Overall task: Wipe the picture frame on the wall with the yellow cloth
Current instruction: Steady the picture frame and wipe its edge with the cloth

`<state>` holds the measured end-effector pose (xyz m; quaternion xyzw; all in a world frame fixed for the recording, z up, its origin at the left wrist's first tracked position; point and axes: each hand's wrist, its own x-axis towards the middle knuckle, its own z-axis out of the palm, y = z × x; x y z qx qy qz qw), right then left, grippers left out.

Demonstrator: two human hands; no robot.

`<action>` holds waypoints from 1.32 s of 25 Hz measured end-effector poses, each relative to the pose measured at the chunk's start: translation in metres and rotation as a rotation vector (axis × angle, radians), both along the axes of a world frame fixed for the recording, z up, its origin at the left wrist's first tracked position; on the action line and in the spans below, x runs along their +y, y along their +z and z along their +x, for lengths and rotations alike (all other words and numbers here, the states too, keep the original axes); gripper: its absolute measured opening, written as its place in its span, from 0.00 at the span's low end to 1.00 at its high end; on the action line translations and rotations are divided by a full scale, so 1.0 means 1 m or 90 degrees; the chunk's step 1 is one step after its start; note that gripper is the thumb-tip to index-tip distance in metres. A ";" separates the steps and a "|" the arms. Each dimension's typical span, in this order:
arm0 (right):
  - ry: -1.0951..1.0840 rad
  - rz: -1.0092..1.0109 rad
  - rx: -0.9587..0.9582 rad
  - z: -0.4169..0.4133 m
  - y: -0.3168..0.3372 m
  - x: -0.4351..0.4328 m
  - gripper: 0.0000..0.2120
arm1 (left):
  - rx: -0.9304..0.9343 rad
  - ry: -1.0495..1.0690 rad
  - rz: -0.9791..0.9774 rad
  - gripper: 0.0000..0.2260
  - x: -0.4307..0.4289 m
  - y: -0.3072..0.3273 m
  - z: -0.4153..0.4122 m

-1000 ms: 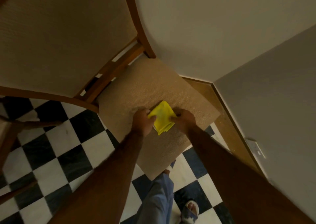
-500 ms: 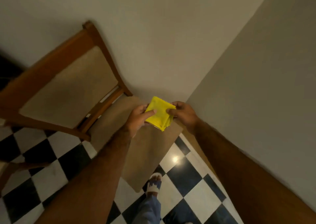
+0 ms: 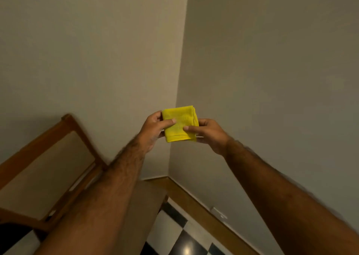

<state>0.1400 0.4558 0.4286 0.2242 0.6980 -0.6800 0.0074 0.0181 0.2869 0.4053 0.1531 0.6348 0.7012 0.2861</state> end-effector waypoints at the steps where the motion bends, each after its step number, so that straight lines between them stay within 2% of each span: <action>1: -0.013 0.022 0.018 0.011 0.025 0.013 0.20 | 0.015 -0.020 0.011 0.09 0.014 0.023 0.007; 4: -0.016 0.105 0.054 0.036 0.099 0.041 0.20 | 0.064 -0.086 0.036 0.09 0.048 0.087 0.023; 8: -0.058 0.237 0.115 0.080 0.201 0.072 0.20 | 0.199 -0.179 0.039 0.17 0.088 0.191 0.046; 14: -0.193 0.354 0.230 0.140 0.343 0.105 0.25 | 0.342 -0.224 0.139 0.18 0.136 0.327 0.079; 18: -0.261 0.433 0.312 0.175 0.432 0.115 0.26 | 0.439 -0.227 0.224 0.23 0.163 0.419 0.108; 22: -0.307 0.517 0.401 0.202 0.507 0.113 0.25 | 0.525 -0.222 0.292 0.20 0.184 0.502 0.136; 26: -0.347 0.601 0.510 0.243 0.585 0.123 0.25 | 0.552 -0.156 0.397 0.10 0.206 0.589 0.142; 28: -0.477 0.781 0.508 0.276 0.619 0.137 0.25 | 0.540 -0.089 0.427 0.13 0.210 0.628 0.132; 30: -0.674 0.966 0.512 0.316 0.651 0.166 0.24 | 0.523 -0.037 0.449 0.13 0.221 0.670 0.118; 32: -0.833 1.080 0.494 0.353 0.672 0.196 0.26 | 0.521 -0.019 0.450 0.10 0.233 0.702 0.111; 33: -0.865 1.129 0.460 0.366 0.678 0.211 0.29 | 0.526 -0.009 0.443 0.11 0.241 0.713 0.108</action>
